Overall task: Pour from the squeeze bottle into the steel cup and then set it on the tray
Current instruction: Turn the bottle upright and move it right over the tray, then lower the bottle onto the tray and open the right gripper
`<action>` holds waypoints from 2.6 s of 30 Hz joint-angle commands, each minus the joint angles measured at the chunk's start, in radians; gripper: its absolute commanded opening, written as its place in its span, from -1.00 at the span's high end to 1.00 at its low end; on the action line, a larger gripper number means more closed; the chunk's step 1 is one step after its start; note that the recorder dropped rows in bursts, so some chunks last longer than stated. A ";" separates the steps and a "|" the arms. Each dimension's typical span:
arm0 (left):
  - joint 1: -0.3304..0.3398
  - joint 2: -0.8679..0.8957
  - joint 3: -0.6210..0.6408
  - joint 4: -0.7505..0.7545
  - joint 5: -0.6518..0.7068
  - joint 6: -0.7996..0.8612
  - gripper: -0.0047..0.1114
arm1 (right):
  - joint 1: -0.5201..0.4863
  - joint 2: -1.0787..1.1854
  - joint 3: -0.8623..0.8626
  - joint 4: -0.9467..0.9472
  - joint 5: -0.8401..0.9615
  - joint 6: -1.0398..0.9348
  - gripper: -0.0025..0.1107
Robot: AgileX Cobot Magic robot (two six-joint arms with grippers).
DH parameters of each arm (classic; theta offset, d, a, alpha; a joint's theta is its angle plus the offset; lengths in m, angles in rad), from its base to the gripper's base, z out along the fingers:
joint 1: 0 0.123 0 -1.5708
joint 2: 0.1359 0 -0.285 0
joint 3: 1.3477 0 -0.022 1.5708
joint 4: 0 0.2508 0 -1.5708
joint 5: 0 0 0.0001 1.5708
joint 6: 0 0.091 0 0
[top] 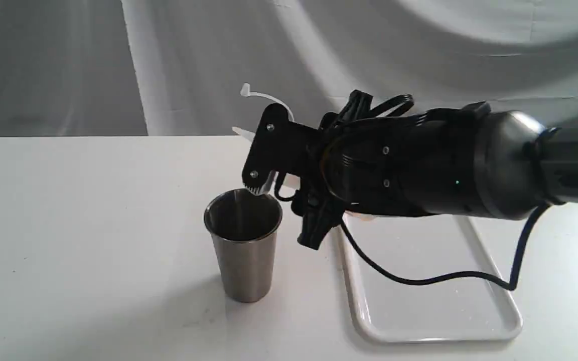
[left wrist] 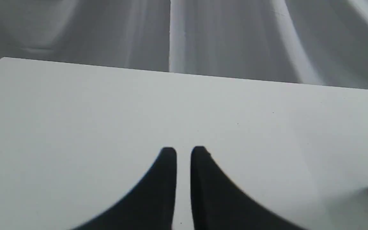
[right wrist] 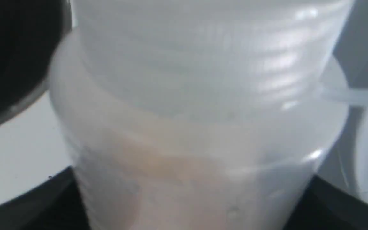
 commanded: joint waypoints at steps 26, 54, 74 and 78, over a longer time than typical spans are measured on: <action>-0.005 0.002 0.004 -0.004 0.001 -0.002 0.78 | -0.206 -0.336 0.176 0.317 -0.184 0.297 0.96; -0.005 0.002 0.004 -0.004 0.001 -0.002 0.78 | -0.503 -0.306 0.429 0.429 -0.897 0.055 0.96; -0.005 0.002 0.004 -0.004 0.001 -0.002 0.78 | -0.503 -0.023 0.429 0.563 -1.142 -0.230 0.96; -0.005 0.002 0.004 -0.004 0.001 -0.002 0.78 | -0.503 0.001 0.429 0.578 -1.138 -0.237 0.96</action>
